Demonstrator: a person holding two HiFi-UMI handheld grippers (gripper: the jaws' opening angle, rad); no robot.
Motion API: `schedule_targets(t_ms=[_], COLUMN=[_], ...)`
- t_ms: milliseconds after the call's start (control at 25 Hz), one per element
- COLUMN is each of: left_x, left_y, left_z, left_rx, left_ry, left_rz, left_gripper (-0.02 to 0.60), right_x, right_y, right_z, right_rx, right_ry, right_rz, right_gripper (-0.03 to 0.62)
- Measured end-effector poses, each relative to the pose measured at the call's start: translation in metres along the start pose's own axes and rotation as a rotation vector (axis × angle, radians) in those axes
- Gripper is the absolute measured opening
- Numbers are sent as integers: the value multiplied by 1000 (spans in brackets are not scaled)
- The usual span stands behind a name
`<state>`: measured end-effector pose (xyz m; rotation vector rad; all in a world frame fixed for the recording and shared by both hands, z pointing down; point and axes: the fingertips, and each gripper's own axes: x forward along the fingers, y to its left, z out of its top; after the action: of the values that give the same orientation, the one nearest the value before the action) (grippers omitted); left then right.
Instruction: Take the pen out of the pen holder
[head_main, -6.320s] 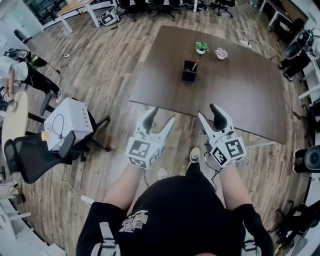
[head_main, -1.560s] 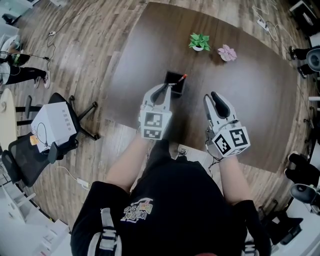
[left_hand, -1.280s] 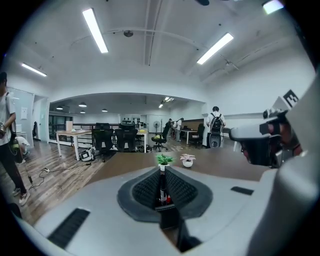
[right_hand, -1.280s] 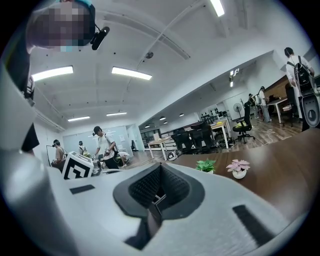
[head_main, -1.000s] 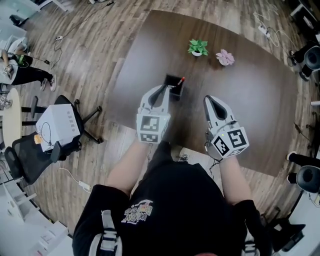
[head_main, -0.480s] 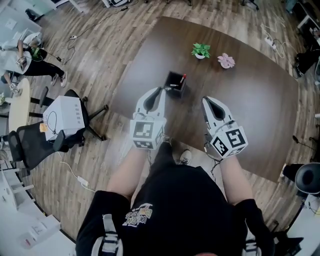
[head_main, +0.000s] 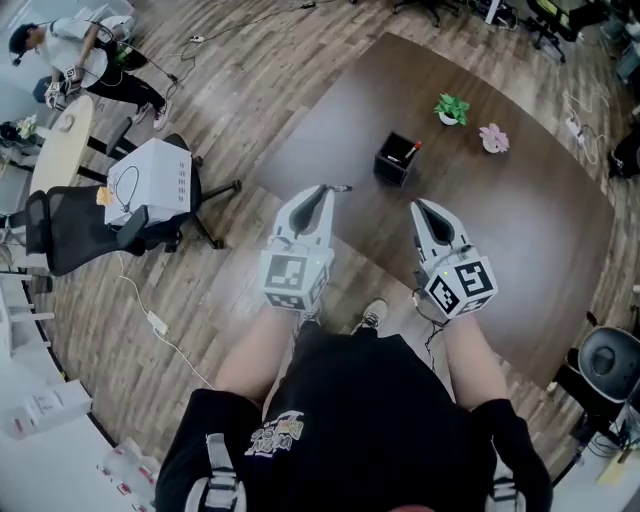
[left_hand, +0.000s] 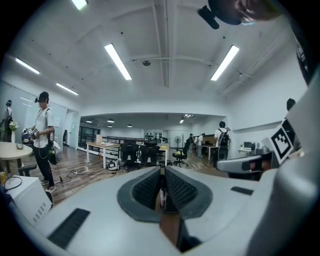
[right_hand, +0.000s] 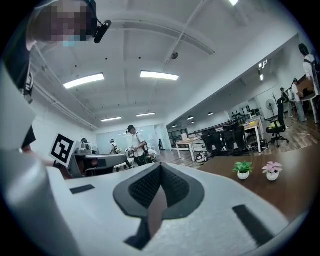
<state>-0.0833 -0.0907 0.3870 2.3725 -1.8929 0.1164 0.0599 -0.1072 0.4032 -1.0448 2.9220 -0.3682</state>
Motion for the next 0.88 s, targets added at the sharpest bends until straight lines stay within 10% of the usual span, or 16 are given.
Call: schedule_targets(t_ms=[360,880], left_x=[-74,-138], left_y=[61,62], left_z=[-16,-35], left_rx=[-7,-4], left_ry=[27,36], left_rz=[-12,-322], left_gripper=[25,25], right_x=[33,-23], right_y=[82,174], right_z=[-21,-45], right_rx=[-1,-17], right_ry=[11,-14], right_rz=[-14,-313], right_gripper=[5,5])
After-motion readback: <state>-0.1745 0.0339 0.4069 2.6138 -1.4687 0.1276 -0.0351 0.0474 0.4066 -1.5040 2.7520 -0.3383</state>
